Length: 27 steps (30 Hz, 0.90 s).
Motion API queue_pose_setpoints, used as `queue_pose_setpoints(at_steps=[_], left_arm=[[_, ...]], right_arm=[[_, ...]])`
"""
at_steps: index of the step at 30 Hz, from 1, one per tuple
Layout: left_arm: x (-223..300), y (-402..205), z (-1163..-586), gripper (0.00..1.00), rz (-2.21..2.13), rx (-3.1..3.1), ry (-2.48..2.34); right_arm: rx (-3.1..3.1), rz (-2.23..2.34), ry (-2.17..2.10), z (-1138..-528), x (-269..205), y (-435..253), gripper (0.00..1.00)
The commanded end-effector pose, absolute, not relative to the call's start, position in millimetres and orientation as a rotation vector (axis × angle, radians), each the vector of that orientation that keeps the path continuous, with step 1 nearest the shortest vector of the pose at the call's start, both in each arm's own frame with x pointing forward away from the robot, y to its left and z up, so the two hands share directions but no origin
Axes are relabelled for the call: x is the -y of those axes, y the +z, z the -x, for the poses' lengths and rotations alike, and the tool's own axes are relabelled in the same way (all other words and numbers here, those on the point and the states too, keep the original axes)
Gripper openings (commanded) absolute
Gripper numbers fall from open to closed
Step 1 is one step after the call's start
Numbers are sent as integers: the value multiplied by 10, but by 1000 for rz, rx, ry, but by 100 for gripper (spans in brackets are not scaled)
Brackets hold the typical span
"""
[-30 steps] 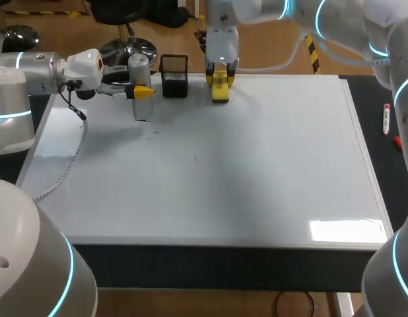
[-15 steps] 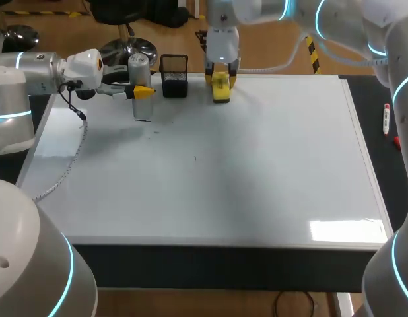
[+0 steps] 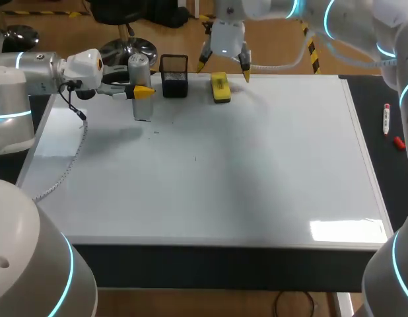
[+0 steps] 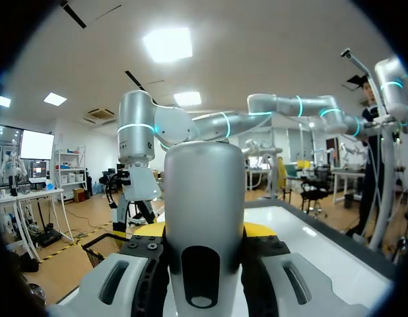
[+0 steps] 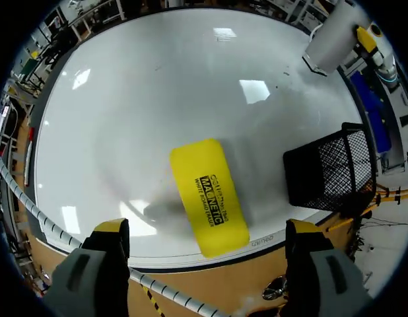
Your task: Pick up the inspection probe, press it on each red-marked spot on the whiteboard one by one, put down the probe, pick up the eraser, and wipe off all the red marks.
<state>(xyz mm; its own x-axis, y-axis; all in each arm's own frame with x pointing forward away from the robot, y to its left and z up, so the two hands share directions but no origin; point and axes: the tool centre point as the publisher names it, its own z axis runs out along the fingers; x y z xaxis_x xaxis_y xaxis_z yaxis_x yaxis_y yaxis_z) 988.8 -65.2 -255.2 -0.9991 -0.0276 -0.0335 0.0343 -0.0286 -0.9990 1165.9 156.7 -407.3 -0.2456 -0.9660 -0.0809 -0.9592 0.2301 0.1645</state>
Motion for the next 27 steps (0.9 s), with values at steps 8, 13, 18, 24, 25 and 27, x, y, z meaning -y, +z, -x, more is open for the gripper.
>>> queue_pose_setpoints(at_steps=[8, 13, 18, 24, 25, 27], left_arm=[[656, -2536, -9876, 0, -5, -2158, -2219], [656, -2536, -9876, 0, -5, -2158, -2219], [656, -2536, -9876, 0, -5, -2158, -2219], [656, -2536, -9876, 0, -5, -2158, -2219], [656, -2536, -9876, 0, -5, -2158, -2219], [656, -2536, -9876, 0, -5, -2158, -2219]], right_arm=[[2631, -1813, -392, -11499, -1194, -3695, 100], [2751, -1670, -484, -11507, -1061, -3581, 100], [2833, -1588, -544, -11496, -937, -3457, 100], [2895, -1515, -636, -11472, -774, -3267, 100], [2911, -1492, -645, -11467, -744, -3239, 100], [2935, -1472, -672, -11451, -681, -3179, 100]])
